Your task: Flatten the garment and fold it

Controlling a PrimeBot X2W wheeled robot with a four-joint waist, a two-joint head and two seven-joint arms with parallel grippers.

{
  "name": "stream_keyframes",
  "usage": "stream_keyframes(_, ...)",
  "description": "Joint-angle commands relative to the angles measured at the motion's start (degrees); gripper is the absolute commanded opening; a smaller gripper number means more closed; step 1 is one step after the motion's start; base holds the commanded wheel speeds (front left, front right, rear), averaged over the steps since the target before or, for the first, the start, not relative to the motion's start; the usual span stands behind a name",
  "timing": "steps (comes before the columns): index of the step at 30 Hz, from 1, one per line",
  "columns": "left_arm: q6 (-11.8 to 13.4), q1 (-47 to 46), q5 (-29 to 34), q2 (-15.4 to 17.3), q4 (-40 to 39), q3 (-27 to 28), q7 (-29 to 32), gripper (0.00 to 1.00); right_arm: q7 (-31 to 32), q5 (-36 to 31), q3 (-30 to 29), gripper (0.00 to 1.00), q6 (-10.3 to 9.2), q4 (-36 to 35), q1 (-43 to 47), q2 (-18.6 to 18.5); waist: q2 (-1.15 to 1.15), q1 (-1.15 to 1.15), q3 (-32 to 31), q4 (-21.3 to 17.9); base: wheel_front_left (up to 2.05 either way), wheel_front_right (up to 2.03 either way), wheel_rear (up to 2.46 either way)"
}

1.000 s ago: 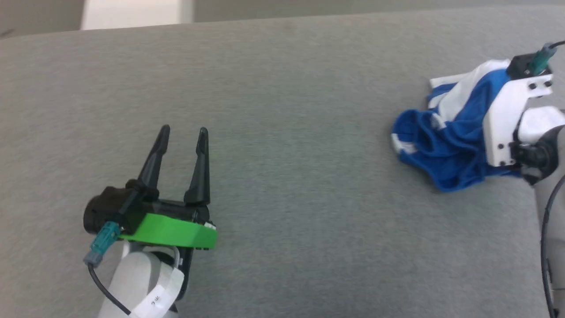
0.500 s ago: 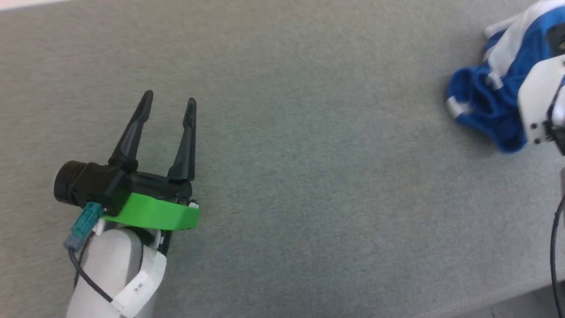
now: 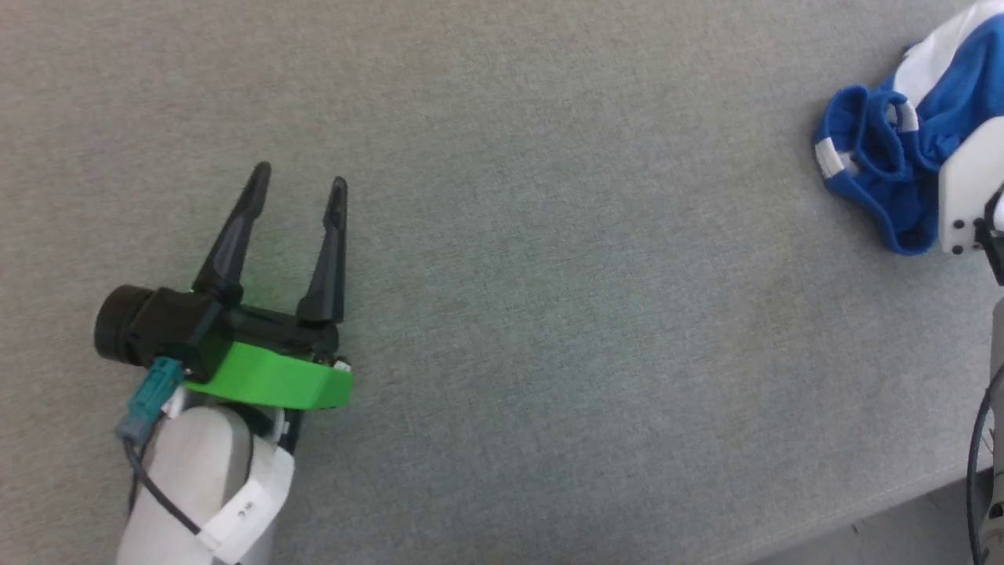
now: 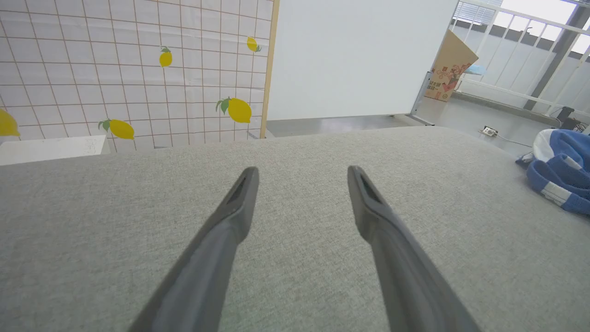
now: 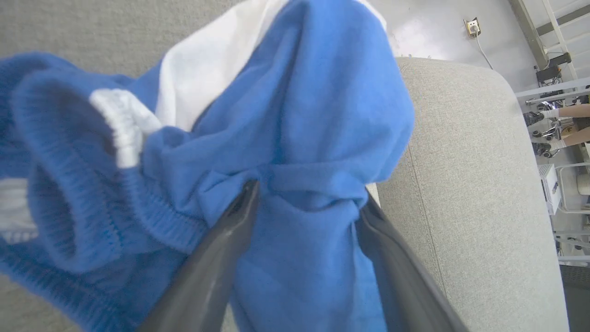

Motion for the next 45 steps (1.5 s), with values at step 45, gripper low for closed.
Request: stream_keyframes(45,2.24,14.41,-4.3,-8.9,6.93,1.42,-0.29,1.0,-39.68,26.88,10.5,1.0,-0.1,-36.29,48.68,9.69,0.0,-0.01,-26.67,23.88,0.0,0.0,0.0)
